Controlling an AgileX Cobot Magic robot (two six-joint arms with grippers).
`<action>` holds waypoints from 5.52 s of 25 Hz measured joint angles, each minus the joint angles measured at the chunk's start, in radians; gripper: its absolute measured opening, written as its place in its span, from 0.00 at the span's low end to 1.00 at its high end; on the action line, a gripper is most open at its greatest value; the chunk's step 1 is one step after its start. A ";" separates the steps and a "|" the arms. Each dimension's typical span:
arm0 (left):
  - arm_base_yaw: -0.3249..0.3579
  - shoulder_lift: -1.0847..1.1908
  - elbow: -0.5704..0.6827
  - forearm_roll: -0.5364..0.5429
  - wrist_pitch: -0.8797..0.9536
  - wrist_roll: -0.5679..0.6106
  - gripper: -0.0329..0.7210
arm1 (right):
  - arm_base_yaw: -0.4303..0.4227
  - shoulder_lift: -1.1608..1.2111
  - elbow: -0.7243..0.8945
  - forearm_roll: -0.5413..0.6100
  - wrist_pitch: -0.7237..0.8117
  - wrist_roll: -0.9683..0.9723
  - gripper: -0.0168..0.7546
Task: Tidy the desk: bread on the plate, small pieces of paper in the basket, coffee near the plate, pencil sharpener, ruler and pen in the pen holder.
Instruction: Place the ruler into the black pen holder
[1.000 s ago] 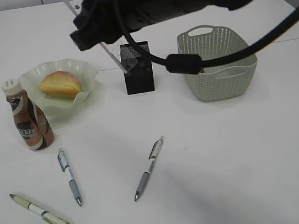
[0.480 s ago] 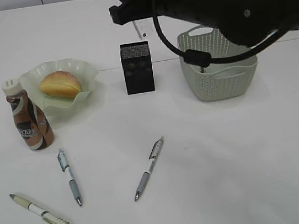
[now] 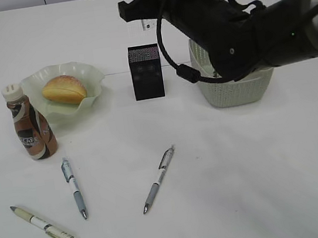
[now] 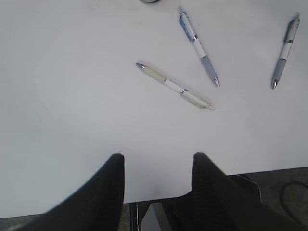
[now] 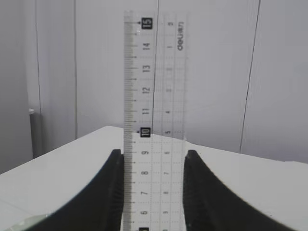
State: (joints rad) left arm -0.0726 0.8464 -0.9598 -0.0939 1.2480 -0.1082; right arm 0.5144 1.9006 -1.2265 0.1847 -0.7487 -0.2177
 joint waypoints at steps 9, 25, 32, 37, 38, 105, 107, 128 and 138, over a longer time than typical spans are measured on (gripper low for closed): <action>0.000 0.000 0.000 0.000 0.000 0.000 0.48 | -0.041 0.146 -0.182 0.030 0.067 0.000 0.35; 0.000 0.000 0.000 0.043 0.000 0.000 0.48 | -0.060 0.345 -0.406 0.040 0.207 0.017 0.35; 0.000 0.000 0.000 0.043 0.000 0.000 0.48 | -0.089 0.400 -0.464 0.055 0.223 0.021 0.35; 0.000 0.000 0.000 0.043 0.000 0.000 0.48 | -0.095 0.442 -0.528 0.057 0.264 0.023 0.35; 0.000 0.000 0.000 0.043 0.000 0.000 0.48 | -0.095 0.453 -0.544 0.057 0.276 0.023 0.35; 0.000 0.000 0.000 0.041 0.002 0.000 0.46 | -0.145 0.509 -0.620 0.065 0.307 0.050 0.35; 0.000 0.000 0.000 0.041 0.002 0.000 0.46 | -0.145 0.509 -0.620 0.055 0.311 0.050 0.35; 0.000 0.000 0.000 0.030 0.002 0.000 0.45 | -0.145 0.580 -0.706 -0.090 0.333 0.184 0.35; 0.000 0.000 0.000 0.030 0.002 0.000 0.45 | -0.145 0.585 -0.715 -0.122 0.350 0.186 0.35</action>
State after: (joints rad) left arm -0.0726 0.8464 -0.9598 -0.0642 1.2497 -0.1082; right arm 0.3698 2.4854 -1.9410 0.0629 -0.3986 -0.0320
